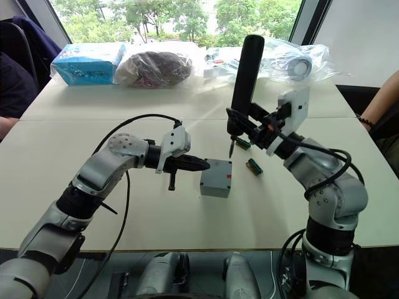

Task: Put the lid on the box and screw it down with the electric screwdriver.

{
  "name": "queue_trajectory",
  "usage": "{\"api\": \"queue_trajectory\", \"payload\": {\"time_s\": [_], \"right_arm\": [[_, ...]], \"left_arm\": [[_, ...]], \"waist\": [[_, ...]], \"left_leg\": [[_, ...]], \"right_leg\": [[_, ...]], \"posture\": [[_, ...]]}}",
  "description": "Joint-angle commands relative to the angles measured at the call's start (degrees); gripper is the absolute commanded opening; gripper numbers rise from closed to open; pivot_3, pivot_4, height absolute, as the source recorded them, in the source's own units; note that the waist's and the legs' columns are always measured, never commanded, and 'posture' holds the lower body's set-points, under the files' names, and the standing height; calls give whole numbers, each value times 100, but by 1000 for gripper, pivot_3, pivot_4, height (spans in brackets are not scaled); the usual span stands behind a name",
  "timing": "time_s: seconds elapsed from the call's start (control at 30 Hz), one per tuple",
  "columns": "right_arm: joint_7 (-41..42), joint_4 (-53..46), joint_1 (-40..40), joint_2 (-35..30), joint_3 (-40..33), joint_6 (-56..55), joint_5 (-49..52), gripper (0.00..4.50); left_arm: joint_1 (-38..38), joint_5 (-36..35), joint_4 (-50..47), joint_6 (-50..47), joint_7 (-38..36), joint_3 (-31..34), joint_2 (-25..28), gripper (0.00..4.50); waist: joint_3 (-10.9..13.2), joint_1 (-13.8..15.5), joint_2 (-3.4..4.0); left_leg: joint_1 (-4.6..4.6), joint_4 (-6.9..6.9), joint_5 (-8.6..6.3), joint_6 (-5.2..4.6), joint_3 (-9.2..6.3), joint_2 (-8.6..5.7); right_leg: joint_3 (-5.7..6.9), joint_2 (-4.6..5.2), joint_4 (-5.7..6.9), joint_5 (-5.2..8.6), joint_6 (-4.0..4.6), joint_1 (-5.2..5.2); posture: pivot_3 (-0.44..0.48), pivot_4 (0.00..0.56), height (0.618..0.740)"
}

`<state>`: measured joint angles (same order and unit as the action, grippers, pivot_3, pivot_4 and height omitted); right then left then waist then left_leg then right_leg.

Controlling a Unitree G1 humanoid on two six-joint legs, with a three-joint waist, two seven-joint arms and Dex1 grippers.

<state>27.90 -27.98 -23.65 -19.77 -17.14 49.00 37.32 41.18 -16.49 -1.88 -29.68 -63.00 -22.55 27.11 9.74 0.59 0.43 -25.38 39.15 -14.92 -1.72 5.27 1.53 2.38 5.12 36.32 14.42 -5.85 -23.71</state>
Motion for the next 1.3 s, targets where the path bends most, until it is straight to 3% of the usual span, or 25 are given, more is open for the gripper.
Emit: {"api": "queue_trajectory", "payload": {"time_s": [0.03, 0.23, 0.57, 1.3], "right_arm": [[-147, -355, 26, 78, -88, -460, 155, 1939], [-126, -255, 270, -27, 146, -823, -22, 1939], [-194, -18, 506, -20, 550, -1389, -402, 1939], [-691, 27, 697, 269, 650, -1807, -390, 1939]], "left_arm": [[103, -34, 26, 25, -190, -5, -99, 0], [57, 514, 148, 400, -326, -383, -37, 0], [-43, 534, 2, 285, -335, -307, -65, 0], [-119, 535, -101, 213, -329, -304, -17, 0]], "waist": [[0, -1, 0], [0, 8, 0], [0, 10, 0], [-1, 5, -1]], "left_leg": [[0, 0, 0, 0, 0, 2], [0, -1, 0, 0, 0, 4], [2, 0, 0, -1, -2, 5], [4, 0, 0, 0, -2, 10]], "right_leg": [[-1, -3, 0, 0, 0, -1], [-2, -4, 0, 0, 0, -1], [-3, -4, 0, 0, 0, 1], [-3, -4, 0, 0, 1, 3]], "posture": [[0, 150, 740], [0, 150, 740], [0, 150, 740], [0, 150, 740]]}}
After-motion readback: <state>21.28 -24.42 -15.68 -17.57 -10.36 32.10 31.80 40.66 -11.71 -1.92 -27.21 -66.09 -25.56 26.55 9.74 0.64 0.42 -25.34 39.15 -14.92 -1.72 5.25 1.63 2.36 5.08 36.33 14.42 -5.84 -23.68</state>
